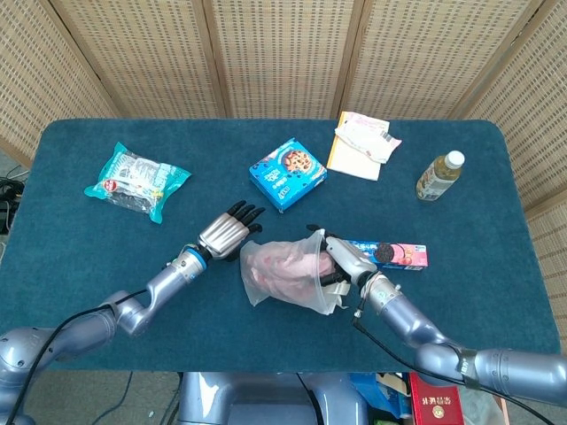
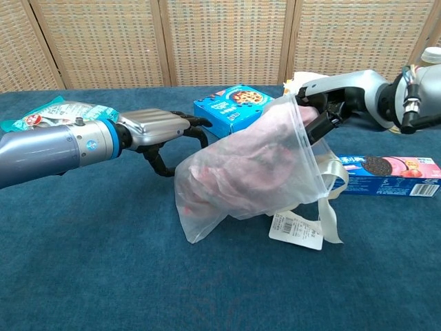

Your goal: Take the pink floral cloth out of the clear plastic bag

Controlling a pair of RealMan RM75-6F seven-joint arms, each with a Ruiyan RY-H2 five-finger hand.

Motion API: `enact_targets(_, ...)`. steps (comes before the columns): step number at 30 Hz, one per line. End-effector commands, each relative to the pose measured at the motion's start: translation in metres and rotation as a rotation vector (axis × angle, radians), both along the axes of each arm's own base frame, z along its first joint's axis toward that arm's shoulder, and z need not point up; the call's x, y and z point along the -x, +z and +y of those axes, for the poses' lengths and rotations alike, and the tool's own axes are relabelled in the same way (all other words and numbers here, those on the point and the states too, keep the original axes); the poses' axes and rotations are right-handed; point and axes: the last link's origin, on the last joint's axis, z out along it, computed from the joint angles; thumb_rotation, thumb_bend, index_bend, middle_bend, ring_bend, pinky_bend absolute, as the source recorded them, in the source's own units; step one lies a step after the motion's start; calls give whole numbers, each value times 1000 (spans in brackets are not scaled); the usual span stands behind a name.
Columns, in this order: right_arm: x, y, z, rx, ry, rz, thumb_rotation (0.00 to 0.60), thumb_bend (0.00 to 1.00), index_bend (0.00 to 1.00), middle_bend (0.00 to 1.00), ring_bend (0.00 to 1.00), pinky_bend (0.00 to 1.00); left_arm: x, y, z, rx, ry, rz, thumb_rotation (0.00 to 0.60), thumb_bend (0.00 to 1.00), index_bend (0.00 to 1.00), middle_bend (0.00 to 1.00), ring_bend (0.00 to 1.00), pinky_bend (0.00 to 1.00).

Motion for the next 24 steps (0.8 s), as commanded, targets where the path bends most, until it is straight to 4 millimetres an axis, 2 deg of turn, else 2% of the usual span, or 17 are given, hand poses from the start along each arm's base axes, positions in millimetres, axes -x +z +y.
enact_targets(1,0,0,0,-1,2,0,600,827,739,27,0,0,-4,-5,-1,13,7,-18,600,391,294,0,0,0)
enact_targets(10,-1,1,-1,-2,1,-4,600,829,739,28,0,0,-7,-18,-2,31,25,-33,600,391,378,0,0,0)
enact_targets(19,-1,1,-1,-2,-1,-8,600,829,739,29,0,0,-7,-20,-2,23,26,-42,600,401,548,0,0,0)
enact_targets(22,0,1,-1,0,-2,-8,600,828,739,30,0,0,-5,-20,-2,20,30,-38,600,446,591,0,0,0)
enact_targets(24,0,1,-2,1,-3,-6,600,828,739,30,0,0,-4,-20,-2,13,30,-39,600,514,624,0,0,0)
